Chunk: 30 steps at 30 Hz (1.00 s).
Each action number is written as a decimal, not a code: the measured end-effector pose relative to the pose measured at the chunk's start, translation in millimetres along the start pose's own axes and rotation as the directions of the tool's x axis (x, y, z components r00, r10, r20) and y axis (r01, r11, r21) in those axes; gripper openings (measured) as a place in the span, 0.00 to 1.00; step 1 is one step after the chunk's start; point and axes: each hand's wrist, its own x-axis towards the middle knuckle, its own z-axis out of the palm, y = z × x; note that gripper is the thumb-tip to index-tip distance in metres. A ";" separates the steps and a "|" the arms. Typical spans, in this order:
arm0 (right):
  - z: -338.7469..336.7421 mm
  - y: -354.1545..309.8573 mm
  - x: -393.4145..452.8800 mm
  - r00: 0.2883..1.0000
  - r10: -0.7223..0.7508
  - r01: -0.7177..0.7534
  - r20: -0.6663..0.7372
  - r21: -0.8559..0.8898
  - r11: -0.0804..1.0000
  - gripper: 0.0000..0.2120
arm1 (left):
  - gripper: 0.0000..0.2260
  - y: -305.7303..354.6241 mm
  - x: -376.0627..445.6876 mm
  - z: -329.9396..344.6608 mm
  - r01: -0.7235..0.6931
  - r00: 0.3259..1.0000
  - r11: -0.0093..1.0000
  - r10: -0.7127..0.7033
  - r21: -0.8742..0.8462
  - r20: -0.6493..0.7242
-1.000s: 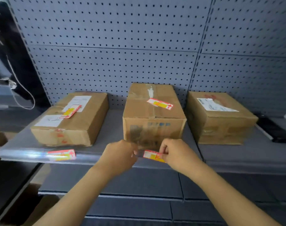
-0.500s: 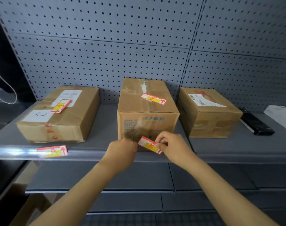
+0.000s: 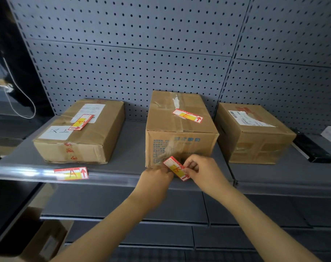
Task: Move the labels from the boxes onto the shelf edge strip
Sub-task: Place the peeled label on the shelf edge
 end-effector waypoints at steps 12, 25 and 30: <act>12.5 -5.2 -4.7 0.998 -0.041 0.046 0.038 -0.138 0.989 0.01 | 0.14 4.6 -5.2 -2.1 0.044 0.999 0.998 -0.045 -0.041 -0.023; 0.3 -5.1 -13.8 0.998 -0.023 0.040 0.059 -0.289 0.956 0.11 | 0.09 7.5 1.9 -31.1 0.019 0.999 0.992 -0.023 0.122 0.025; -24.8 -0.5 -27.9 0.998 0.062 -0.068 -0.030 -0.300 0.952 0.12 | 0.08 28.5 22.1 -53.9 -0.083 0.997 0.992 0.083 0.095 0.002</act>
